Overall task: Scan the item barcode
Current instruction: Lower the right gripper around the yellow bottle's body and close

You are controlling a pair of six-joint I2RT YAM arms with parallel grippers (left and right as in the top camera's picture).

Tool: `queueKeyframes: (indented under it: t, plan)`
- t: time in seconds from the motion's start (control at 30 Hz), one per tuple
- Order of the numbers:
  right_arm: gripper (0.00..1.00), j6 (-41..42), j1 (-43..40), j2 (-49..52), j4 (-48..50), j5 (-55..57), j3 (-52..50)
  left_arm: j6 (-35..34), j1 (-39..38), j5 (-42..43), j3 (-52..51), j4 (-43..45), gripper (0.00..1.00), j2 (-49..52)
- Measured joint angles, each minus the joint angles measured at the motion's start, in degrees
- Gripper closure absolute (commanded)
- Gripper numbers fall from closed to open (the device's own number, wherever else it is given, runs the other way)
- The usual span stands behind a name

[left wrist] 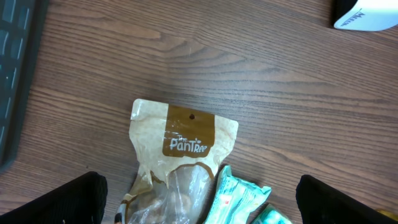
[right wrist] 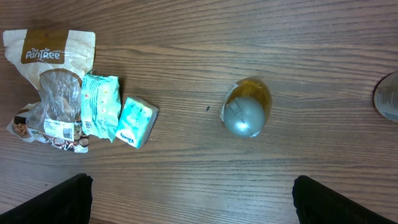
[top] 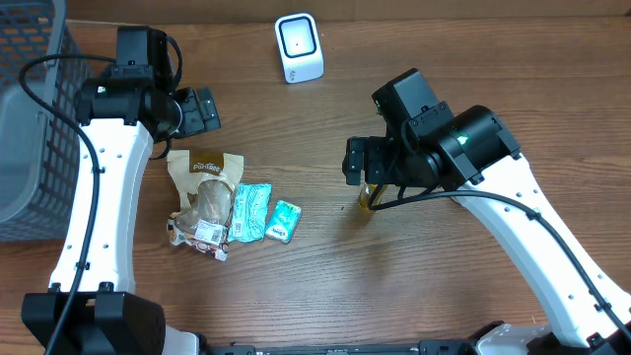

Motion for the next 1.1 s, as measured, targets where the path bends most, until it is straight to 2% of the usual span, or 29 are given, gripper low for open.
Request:
queueKeyframes:
  t: [0.27, 0.57, 0.87, 1.1]
  plan:
    - [0.00, 1.9, 0.0, 0.2, 1.2, 2.7, -2.6, 0.0, 0.0, 0.0, 0.0, 0.0, 0.00, 0.0]
    - [0.00, 2.8, 0.0, 2.1, 8.8, 6.5, -10.8, 0.0, 0.0, 0.0, 0.0, 0.0, 0.00, 0.0]
    - [0.06, 2.9, 0.0, 2.1, 16.3, 7.9, -16.6, 0.0, 0.0, 0.0, 0.0, 0.0, 0.00, 0.0]
    - [0.07, 2.9, 0.0, 2.1, 19.9, 8.0, -20.5, 0.0, 0.0, 0.0, 0.0, 0.0, 0.00, 0.0]
